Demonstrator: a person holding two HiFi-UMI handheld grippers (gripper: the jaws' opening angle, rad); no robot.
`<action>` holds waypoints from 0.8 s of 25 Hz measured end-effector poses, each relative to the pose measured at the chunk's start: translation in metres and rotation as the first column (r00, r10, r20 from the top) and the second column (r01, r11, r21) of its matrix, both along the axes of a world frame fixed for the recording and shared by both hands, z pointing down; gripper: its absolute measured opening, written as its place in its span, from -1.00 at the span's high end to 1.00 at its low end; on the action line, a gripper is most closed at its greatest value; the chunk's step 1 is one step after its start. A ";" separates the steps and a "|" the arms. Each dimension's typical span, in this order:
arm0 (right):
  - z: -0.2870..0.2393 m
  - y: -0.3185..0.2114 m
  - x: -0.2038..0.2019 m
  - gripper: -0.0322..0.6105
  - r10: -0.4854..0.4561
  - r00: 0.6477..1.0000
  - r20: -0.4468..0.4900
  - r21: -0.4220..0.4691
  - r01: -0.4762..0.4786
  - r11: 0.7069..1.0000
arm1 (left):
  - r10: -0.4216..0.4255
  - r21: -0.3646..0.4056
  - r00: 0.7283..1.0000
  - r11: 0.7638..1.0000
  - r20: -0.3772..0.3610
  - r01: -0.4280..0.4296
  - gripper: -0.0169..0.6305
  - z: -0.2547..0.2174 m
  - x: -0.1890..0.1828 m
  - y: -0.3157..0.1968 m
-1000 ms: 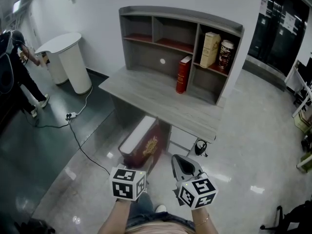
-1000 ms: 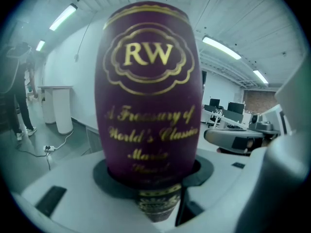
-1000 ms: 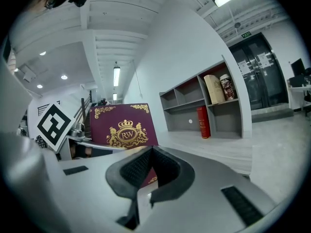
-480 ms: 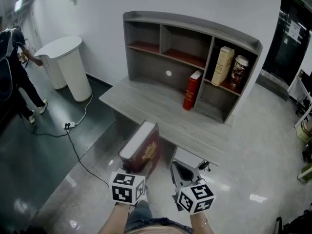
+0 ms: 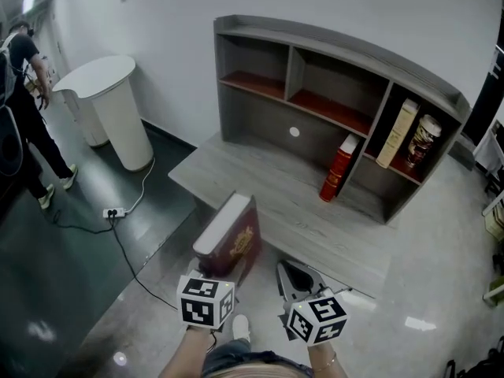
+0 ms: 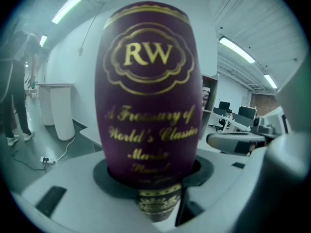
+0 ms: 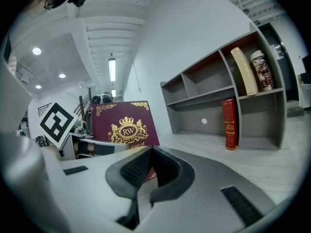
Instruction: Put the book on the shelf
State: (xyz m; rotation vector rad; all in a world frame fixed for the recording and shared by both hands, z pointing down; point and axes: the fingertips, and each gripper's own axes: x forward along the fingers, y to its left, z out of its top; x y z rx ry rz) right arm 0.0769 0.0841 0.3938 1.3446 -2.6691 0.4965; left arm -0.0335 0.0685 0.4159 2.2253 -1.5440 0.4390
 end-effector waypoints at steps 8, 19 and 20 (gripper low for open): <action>-0.002 -0.063 -0.046 0.87 0.007 1.000 -0.007 0.013 -0.007 1.000 | 0.002 0.003 1.000 1.000 -0.011 -0.002 0.25 0.004 -0.048 -0.064; 0.011 -0.101 -0.066 0.87 0.023 1.000 -0.019 -0.014 -0.023 1.000 | 0.007 -0.003 1.000 1.000 -0.006 -0.007 0.25 0.016 -0.070 -0.115; 0.013 -0.106 -0.067 0.87 0.021 1.000 -0.020 -0.020 -0.022 1.000 | 0.005 -0.003 1.000 1.000 -0.006 -0.005 0.25 0.016 -0.071 -0.122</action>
